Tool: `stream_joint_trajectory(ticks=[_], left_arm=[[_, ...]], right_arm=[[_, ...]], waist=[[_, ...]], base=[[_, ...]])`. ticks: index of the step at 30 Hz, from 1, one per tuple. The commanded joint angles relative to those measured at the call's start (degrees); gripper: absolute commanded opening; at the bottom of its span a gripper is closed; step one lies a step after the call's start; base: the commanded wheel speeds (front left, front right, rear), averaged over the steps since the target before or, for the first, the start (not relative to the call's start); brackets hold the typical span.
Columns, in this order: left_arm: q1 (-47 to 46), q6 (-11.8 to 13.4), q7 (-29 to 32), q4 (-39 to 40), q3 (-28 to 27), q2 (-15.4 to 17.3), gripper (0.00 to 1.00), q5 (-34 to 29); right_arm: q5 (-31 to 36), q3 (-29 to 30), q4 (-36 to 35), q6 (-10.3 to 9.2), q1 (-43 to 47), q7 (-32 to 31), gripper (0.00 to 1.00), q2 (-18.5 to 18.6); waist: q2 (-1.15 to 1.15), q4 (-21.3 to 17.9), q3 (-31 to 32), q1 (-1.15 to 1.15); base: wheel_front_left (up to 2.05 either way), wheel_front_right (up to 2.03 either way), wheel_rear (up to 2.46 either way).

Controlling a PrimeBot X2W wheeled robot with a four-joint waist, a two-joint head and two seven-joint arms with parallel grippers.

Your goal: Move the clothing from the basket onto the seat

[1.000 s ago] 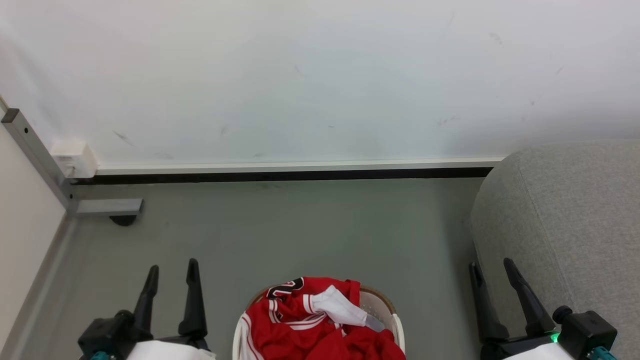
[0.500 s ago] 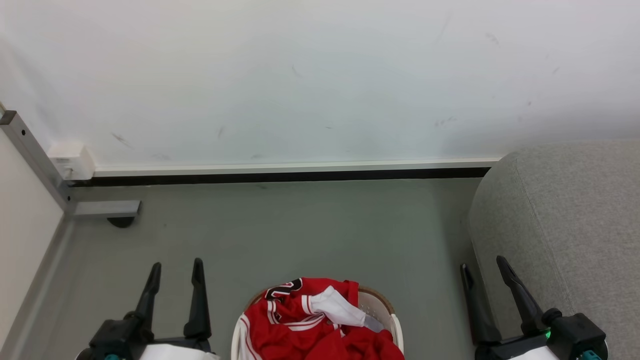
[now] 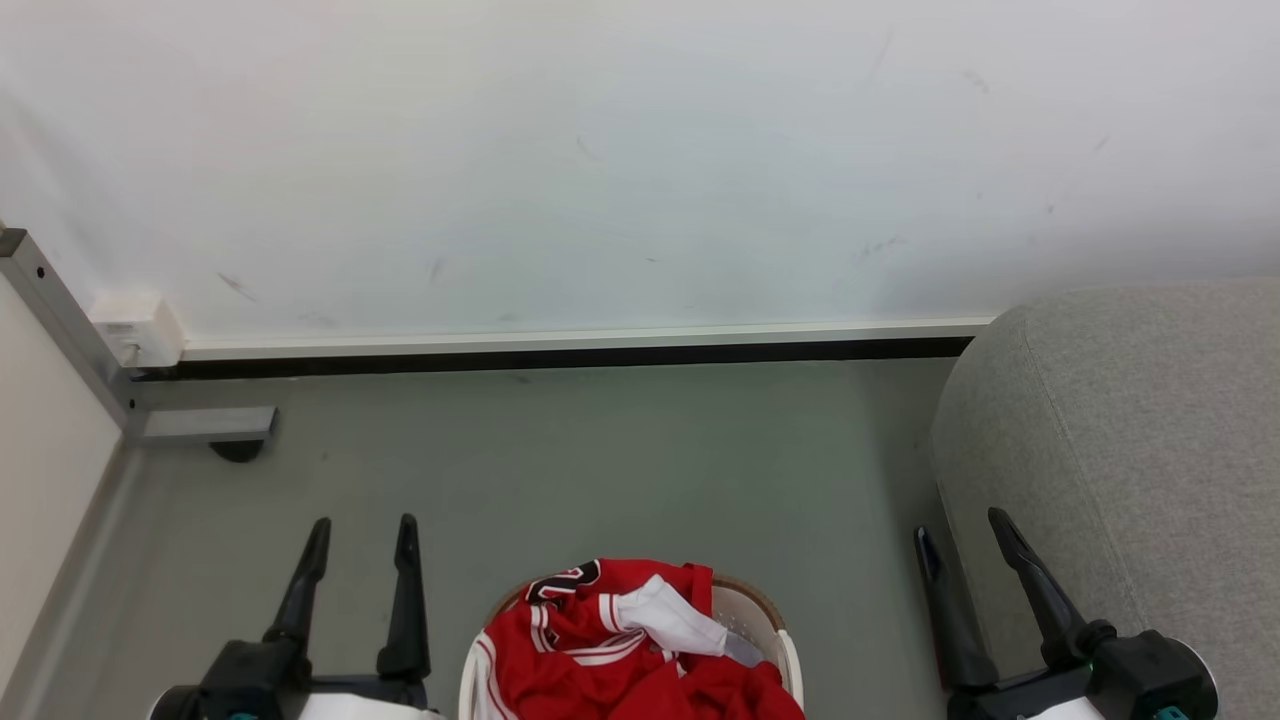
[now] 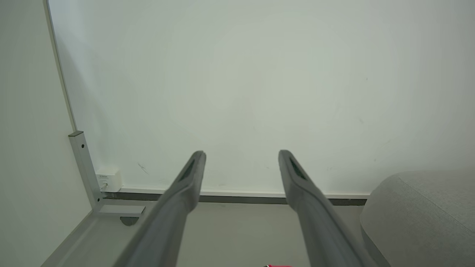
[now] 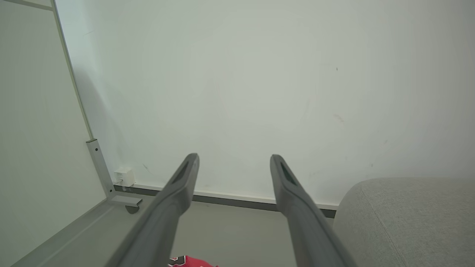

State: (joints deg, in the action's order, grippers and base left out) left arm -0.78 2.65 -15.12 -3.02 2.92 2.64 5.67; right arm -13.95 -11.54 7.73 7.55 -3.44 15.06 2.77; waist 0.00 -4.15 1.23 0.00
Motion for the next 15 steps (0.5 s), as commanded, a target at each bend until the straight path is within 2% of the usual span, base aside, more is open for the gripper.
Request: stream_joint_trajectory(ticks=[1, 15], left_arm=[[0.56, 0.09, -0.06, 0.15, -0.03, 0.44, 1.0, -0.4], [0.48, -0.23, -0.05, 0.19, -0.21, 0.42, 1.0, -0.3]], right_arm=[[-0.26, 0.22, -0.16, -0.12, 0.09, 0.17, 1.0, 0.21], [-0.57, 0.38, -0.35, -0.12, -0.34, 0.17, 1.0, 0.2]], waist=[[0.0, -0.01, -0.03, 0.0], [0.0, -0.41, -0.4, 0.0]], base=[[0.0, 0.0, 0.0], [0.0, 0.0, 0.0]])
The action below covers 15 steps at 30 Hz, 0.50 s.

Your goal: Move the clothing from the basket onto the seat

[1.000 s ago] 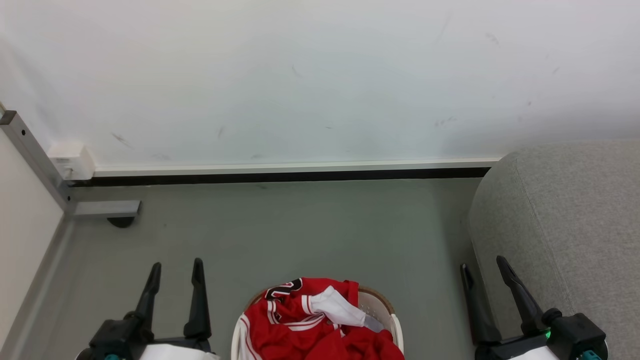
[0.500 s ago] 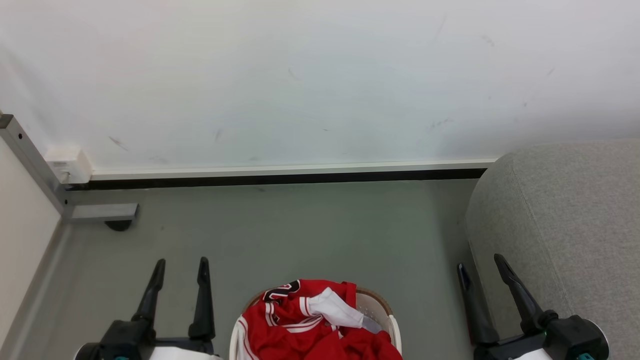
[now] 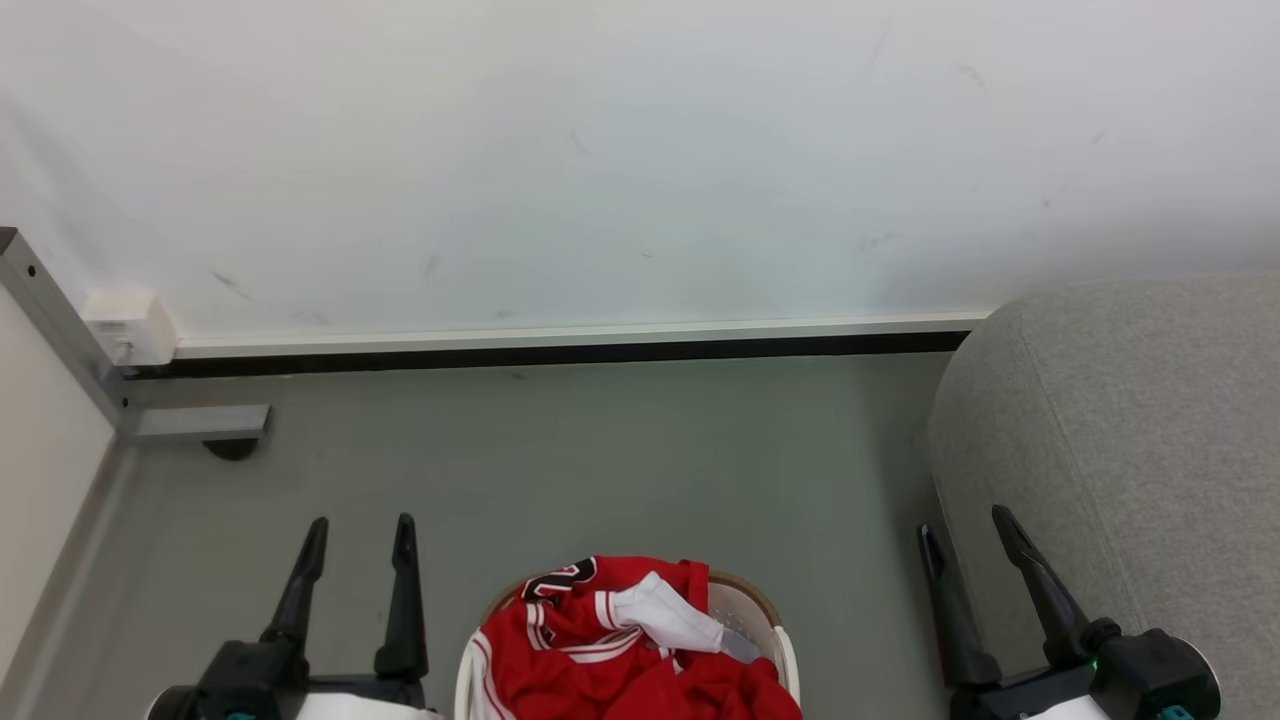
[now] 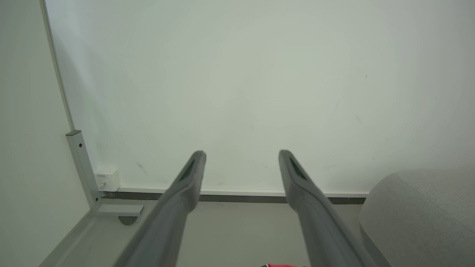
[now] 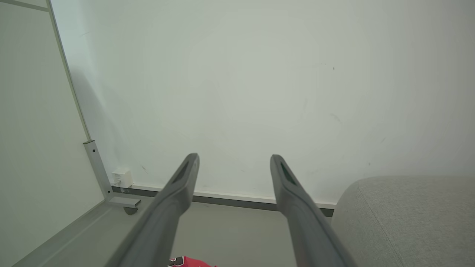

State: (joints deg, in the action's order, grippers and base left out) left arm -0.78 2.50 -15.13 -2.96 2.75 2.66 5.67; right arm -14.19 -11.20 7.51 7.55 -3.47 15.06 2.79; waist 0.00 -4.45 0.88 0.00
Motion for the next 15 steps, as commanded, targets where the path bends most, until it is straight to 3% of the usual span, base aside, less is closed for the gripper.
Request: stream_joint_trajectory(ticks=[1, 15], left_arm=[[0.54, -0.11, -0.04, 0.1, -0.07, 0.4, 1.0, -0.11], [-2.79, -1.94, -0.03, -4.23, 0.29, 0.39, 1.0, -0.41]], right_arm=[[-0.29, 0.11, -0.15, -0.12, -0.37, 0.18, 1.0, 0.2], [-0.17, 1.77, -1.82, -0.12, -3.05, 0.09, 1.0, 0.16]], waist=[[0.0, -0.33, -0.17, 0.0], [0.0, -6.8, -6.87, 0.0]], base=[[0.0, 0.0, 0.0], [0.0, 0.0, 0.0]])
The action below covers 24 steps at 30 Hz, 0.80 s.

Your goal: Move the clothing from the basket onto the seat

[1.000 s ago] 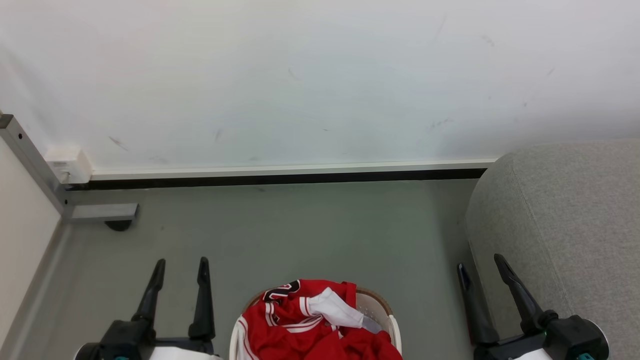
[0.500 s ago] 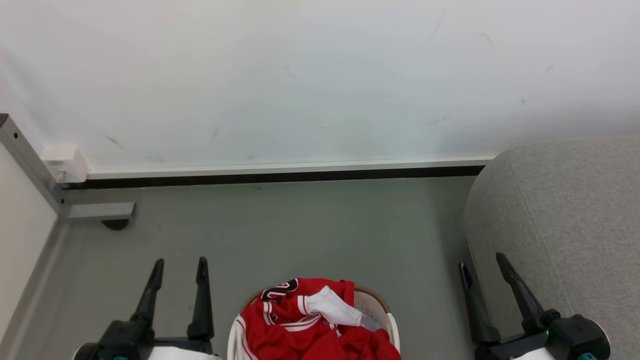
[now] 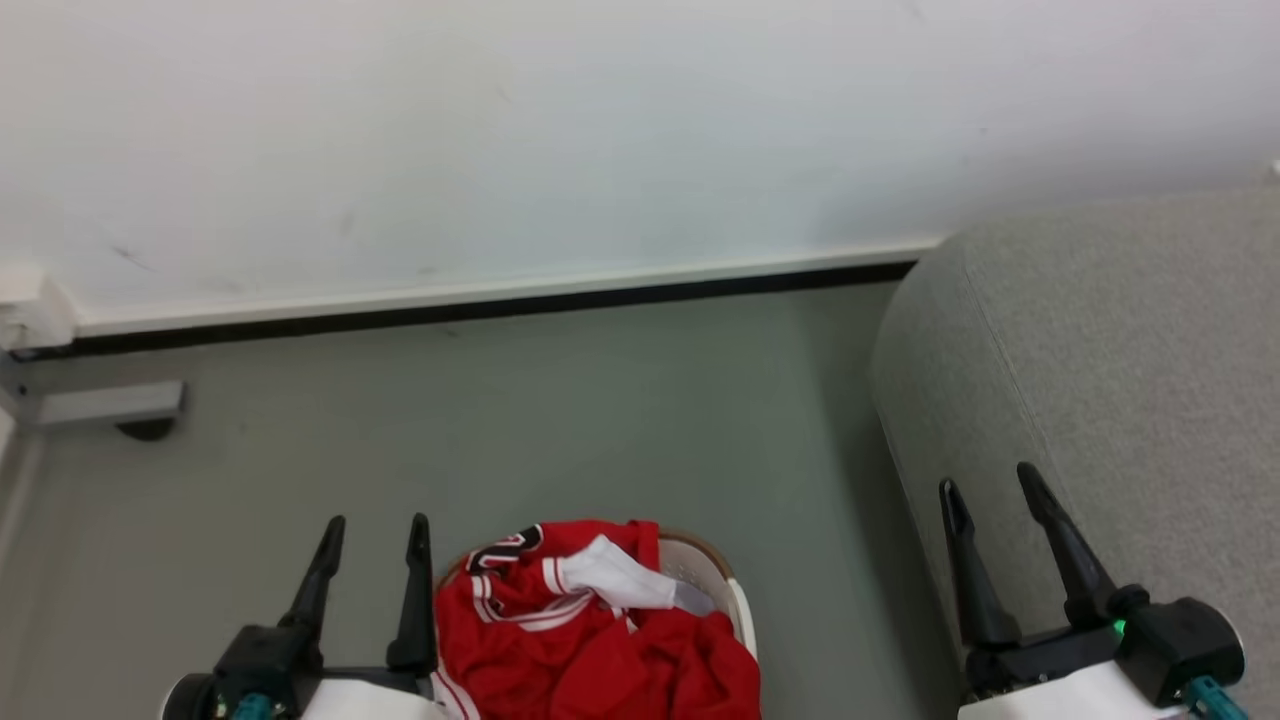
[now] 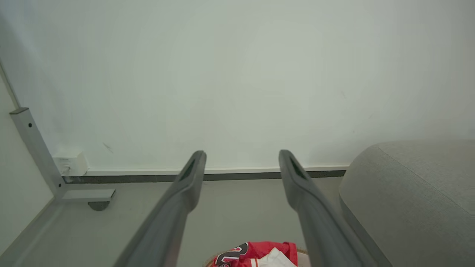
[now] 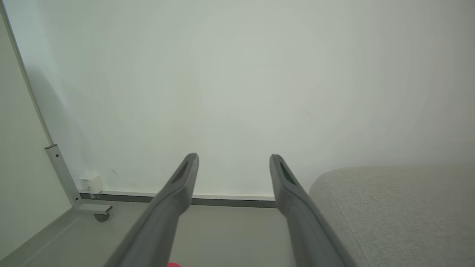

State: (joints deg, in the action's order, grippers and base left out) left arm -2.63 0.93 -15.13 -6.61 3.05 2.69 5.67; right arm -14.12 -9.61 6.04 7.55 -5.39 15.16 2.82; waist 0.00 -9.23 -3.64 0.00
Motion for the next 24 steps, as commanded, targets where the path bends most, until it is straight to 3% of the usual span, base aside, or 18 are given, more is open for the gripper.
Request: stream_joint_trajectory(ticks=[1, 10, 24], left_arm=[[-1.53, -0.65, -0.04, -1.48, 0.07, 0.41, 1.0, -0.35], [-9.08, -2.99, 2.01, -11.43, 1.09, 1.22, 1.0, 0.78], [-26.01, -7.16, 19.77, -34.04, 6.08, 3.21, 1.0, 1.81]], right_arm=[[-0.41, 0.26, -0.54, -0.12, -1.51, -0.01, 1.0, 0.13], [-2.04, 1.75, -2.87, -0.12, -5.37, -0.01, 1.0, 0.1], [-6.31, 3.17, -5.93, -0.12, -10.61, -0.01, 1.0, 0.09]], waist=[[0.0, -2.6, -3.23, 0.0], [0.0, -8.38, -12.69, 0.0], [0.0, -14.82, -27.54, 0.0]], base=[[0.0, 0.0, 0.0], [0.0, 0.0, 0.0], [0.0, 0.0, 0.0]])
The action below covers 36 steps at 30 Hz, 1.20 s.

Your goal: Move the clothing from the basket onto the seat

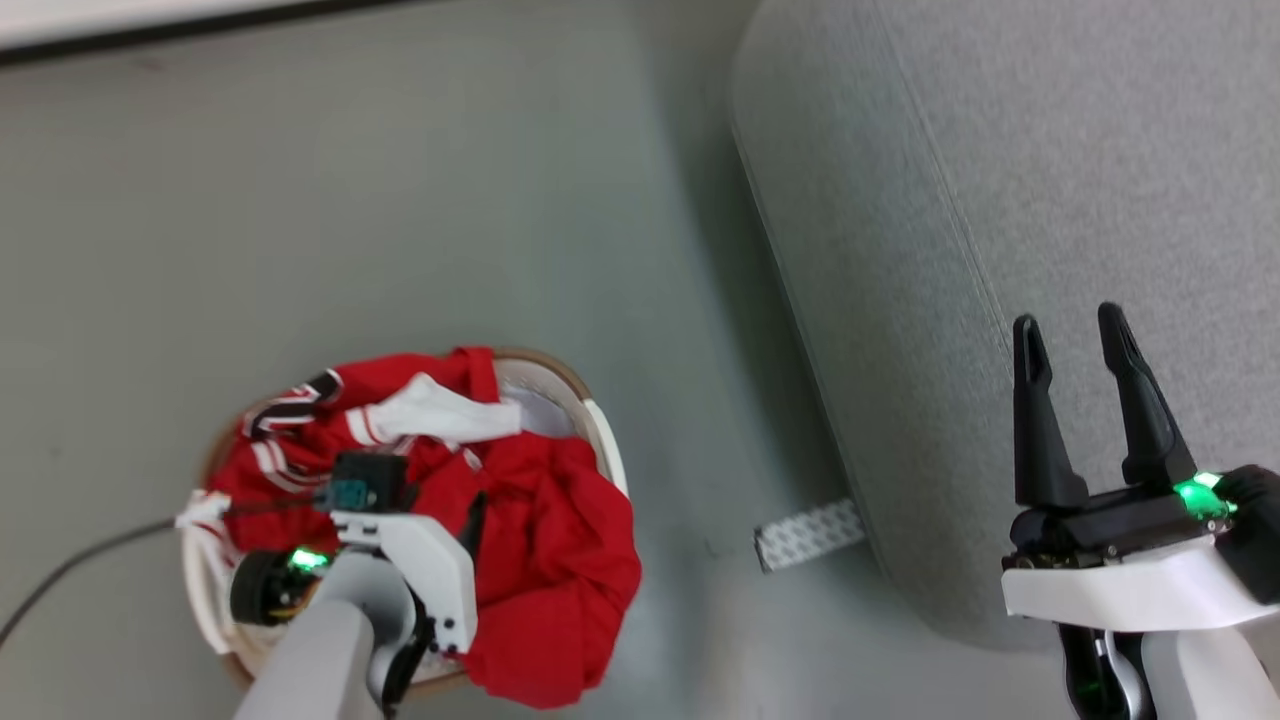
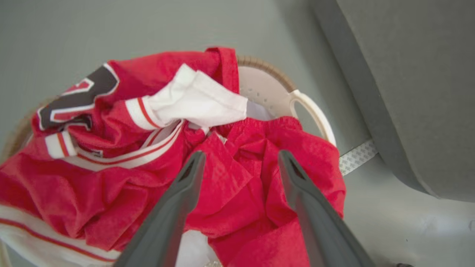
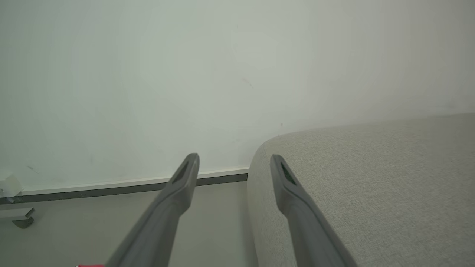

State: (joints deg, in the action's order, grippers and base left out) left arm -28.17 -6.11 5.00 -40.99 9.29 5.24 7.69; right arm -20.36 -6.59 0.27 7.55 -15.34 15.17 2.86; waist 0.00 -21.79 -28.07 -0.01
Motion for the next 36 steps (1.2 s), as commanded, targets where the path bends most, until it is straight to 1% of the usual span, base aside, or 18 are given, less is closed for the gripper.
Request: stream_joint_trajectory(ticks=[1, 6, 11, 15, 17, 22, 25, 30, 31, 32, 33, 36], left_arm=[[-1.6, -0.31, 0.99, -1.15, 0.15, 0.95, 1.0, -0.04], [-6.45, -0.92, 5.2, -7.36, 2.19, 2.49, 1.0, -0.28], [-10.14, -1.28, 7.57, -12.3, 4.43, 3.44, 1.0, 1.37], [-13.18, -1.32, 9.01, -15.48, 5.88, 5.01, 1.0, 1.96], [-14.32, -1.42, 10.2, -16.83, 7.69, 4.53, 1.0, 2.69], [-17.83, -1.35, 11.87, -19.67, 12.68, 6.71, 1.0, 1.74], [-18.32, -1.29, 12.91, -21.49, 16.48, 6.57, 1.0, 1.41], [-19.78, -1.29, 10.62, -22.52, 19.1, 7.36, 1.0, 4.02], [-20.01, -1.29, 10.26, -22.82, 19.39, 7.41, 0.85, 4.34], [-20.32, -1.29, 9.48, -22.88, 19.72, 7.53, 0.35, 4.62], [-20.65, -1.29, 8.87, -22.94, 20.08, 7.57, 0.0, 4.89], [-21.08, -1.3, 6.83, -22.95, 21.23, 7.38, 0.0, 6.24]], right_arm=[[-0.49, 0.05, -0.27, -0.12, -1.05, -0.03, 1.0, 0.04], [-2.71, -0.36, -0.73, -0.12, -2.67, -0.03, 1.0, 0.05], [-5.04, -1.04, -0.68, -0.12, -3.78, -0.03, 1.0, 0.05], [-6.31, -1.14, -0.95, -0.12, -4.18, -0.03, 1.0, 0.03], [-6.68, -1.04, -1.19, -0.12, -4.27, -0.03, 1.0, 0.05], [-7.38, -0.71, -1.77, -0.12, -4.19, -0.03, 1.0, 0.05], [-7.37, -0.96, -1.93, -0.12, -4.3, -0.03, 1.0, 0.06], [-7.33, -0.67, -2.04, -0.12, -4.07, -0.03, 1.0, 0.06], [-7.34, -0.58, -2.01, -0.12, -4.1, -0.03, 1.0, 0.06], [-7.35, -0.54, -1.93, -0.12, -4.18, -0.03, 1.0, 0.06], [-7.37, -0.56, -1.86, -0.12, -4.36, -0.03, 1.0, 0.05], [-7.39, -1.01, -1.6, -0.12, -4.92, -0.03, 1.0, 0.05]], waist=[[0.0, -2.74, -4.25, 0.01], [0.0, -4.8, -8.93, 0.01], [0.0, -7.2, -12.71, 0.01], [0.0, -8.34, -15.24, 0.01], [0.0, -8.2, -16.3, 0.01], [0.0, -7.6, -18.64, 0.01], [0.0, -7.38, -19.26, 0.01], [0.0, -7.08, -19.71, 0.01], [0.0, -7.06, -19.75, 0.01], [0.0, -7.04, -19.77, 0.01], [0.0, -7.04, -19.79, 0.01], [0.0, -7.06, -19.62, 0.01]], base=[[0.0, 0.0, 0.0], [0.0, 0.0, 0.0], [0.0, 0.0, 0.0], [0.0, 0.0, 0.0], [0.0, 0.0, 0.0], [0.02, 0.02, 0.02], [0.06, 0.06, 0.06], [0.01, 0.01, 0.01], [0.0, 0.0, 0.0], [0.0, 0.0, 0.0], [0.0, 0.0, 0.0], [0.0, 0.0, 0.0]])
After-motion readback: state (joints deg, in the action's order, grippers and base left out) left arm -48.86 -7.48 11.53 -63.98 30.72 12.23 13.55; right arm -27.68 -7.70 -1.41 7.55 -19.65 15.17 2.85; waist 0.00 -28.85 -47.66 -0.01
